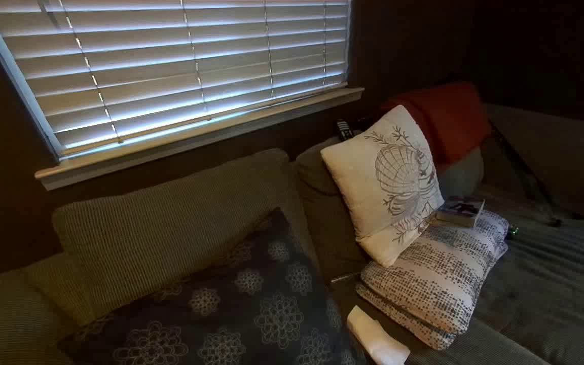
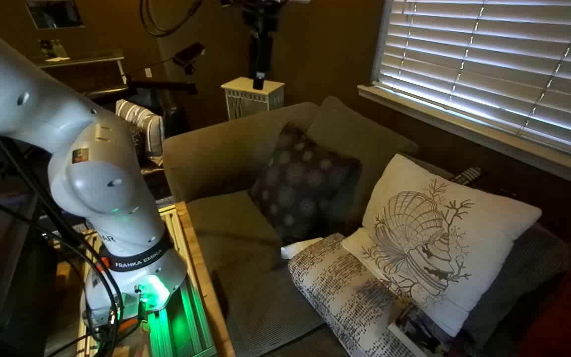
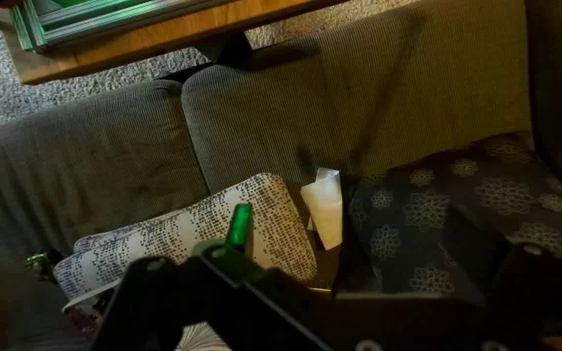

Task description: Move the remote forward

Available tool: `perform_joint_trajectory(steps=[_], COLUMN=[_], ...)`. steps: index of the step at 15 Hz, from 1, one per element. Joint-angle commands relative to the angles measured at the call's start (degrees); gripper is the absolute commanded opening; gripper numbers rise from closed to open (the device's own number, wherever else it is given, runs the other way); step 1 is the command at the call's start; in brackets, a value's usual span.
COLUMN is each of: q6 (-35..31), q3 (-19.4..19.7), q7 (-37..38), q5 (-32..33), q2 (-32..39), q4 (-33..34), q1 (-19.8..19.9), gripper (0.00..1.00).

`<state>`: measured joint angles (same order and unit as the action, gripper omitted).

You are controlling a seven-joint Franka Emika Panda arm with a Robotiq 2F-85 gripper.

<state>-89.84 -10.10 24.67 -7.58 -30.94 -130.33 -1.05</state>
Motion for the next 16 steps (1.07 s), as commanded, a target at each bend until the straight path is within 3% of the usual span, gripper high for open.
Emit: perform_joint_trajectory(steps=[1, 4, 11, 16], q6=[0.1, 0.1, -8.9, -12.8], q3=[0.0, 0.0, 3.3, 4.4], q7=[0.0, 0.0, 11.3, 8.1], q5=[0.0, 0.0, -2.5, 2.8], q2=[0.0, 0.0, 8.0, 18.0], q4=[0.1, 0.1, 9.9, 18.8], q1=[0.0, 0.0, 5.5, 5.4], gripper=[1.00, 1.00, 1.00, 1.00])
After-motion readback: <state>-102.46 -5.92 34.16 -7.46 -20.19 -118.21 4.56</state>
